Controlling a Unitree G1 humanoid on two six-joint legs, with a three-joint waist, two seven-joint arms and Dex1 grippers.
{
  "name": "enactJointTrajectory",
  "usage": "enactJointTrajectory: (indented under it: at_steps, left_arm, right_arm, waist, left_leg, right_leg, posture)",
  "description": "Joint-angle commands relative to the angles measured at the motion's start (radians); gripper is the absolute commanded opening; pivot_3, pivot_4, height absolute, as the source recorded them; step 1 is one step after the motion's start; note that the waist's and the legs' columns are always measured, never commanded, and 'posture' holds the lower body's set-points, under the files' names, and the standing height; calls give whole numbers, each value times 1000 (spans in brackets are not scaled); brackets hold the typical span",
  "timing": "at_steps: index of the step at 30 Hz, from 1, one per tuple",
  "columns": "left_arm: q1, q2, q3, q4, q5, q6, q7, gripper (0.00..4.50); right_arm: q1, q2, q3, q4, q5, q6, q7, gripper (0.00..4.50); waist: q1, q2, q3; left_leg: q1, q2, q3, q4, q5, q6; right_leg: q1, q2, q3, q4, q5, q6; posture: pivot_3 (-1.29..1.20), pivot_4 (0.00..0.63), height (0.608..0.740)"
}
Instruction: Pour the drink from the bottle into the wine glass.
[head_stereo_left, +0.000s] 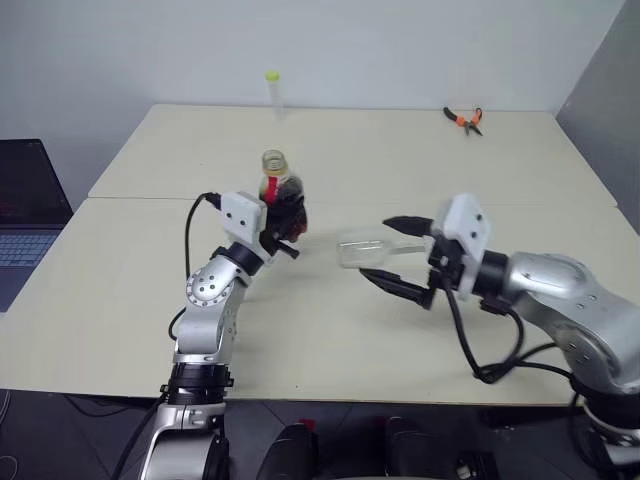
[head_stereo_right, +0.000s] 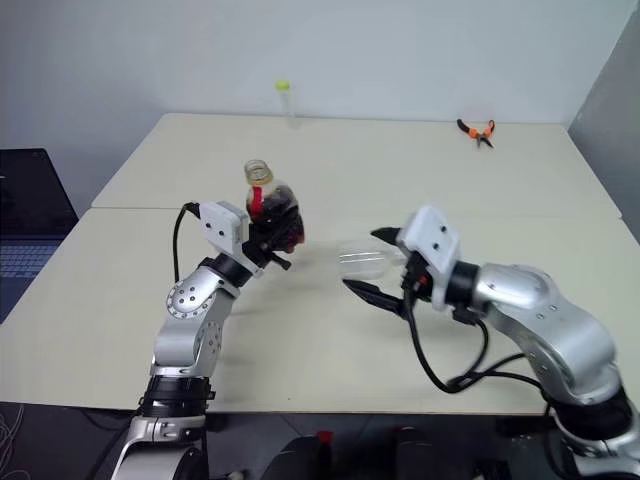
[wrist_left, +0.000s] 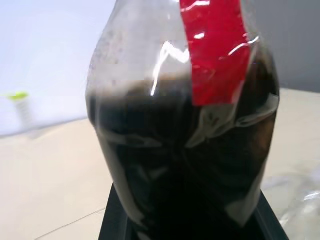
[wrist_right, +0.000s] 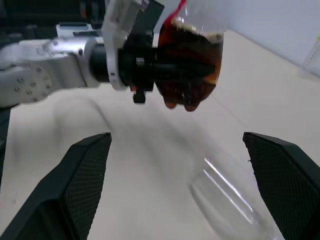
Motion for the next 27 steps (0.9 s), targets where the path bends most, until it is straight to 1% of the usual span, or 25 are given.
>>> enactJointTrajectory:
  at_steps: [1,5,10,16,18,19,21,27]
  left_arm:
    - [-82,20,51,134,11,-118,41,739]
    - [-146,36,71,302,23,-207,70,739]
    - [-253,58,124,594,23,-318,140,739]
    - [-287,65,150,771,34,-388,189,739]
    - [-281,65,148,801,43,-409,205,1452]
    - [-277,65,144,810,49,-420,209,1683]
    - [-265,61,143,820,49,-432,211,2369]
    - [-225,47,140,798,42,-450,206,4256]
  right_arm:
    - [-56,36,62,40,-66,-43,-2,4500]
    - [-84,68,99,67,-107,-59,9,4500]
    - [-118,129,155,97,-155,-81,10,4500]
    - [-117,151,159,106,-182,-89,21,4500]
    - [-115,158,157,104,-189,-87,24,4500]
    - [-114,160,156,104,-191,-85,25,4500]
    - [-112,163,154,102,-193,-82,27,4500]
    - [-106,156,149,90,-187,-75,34,4500]
  waist:
    - [0,0,0]
    - [-1,0,0]
    - [-4,-1,0]
    - [-11,-1,0]
    - [-12,-1,0]
    - [-12,-1,0]
    - [-12,-1,0]
    - [-13,-1,0]
  left_leg:
    - [0,0,0,0,0,0]
    - [-1,-1,0,0,0,-1]
    - [-1,-1,0,1,0,-1]
    - [-2,-2,0,0,0,-1]
    - [-2,-2,-1,0,0,-1]
    - [-2,-1,-1,0,0,-1]
    - [-1,-1,-1,0,0,0]
    - [-1,-1,-1,0,0,0]
  right_leg:
    - [0,0,0,0,0,0]
    - [-1,-1,0,-1,0,0]
    - [-1,-1,0,0,0,0]
    - [-2,-2,0,0,0,0]
    - [-2,-2,0,0,0,0]
    - [-2,-2,0,0,0,0]
    - [-2,-2,0,1,0,0]
    - [-3,-2,0,1,0,0]
  posture:
    - [0,150,740]
    - [0,150,740]
    - [0,150,740]
    - [0,150,740]
    - [0,150,740]
    - [0,150,740]
    - [0,150,740]
    - [0,150,740]
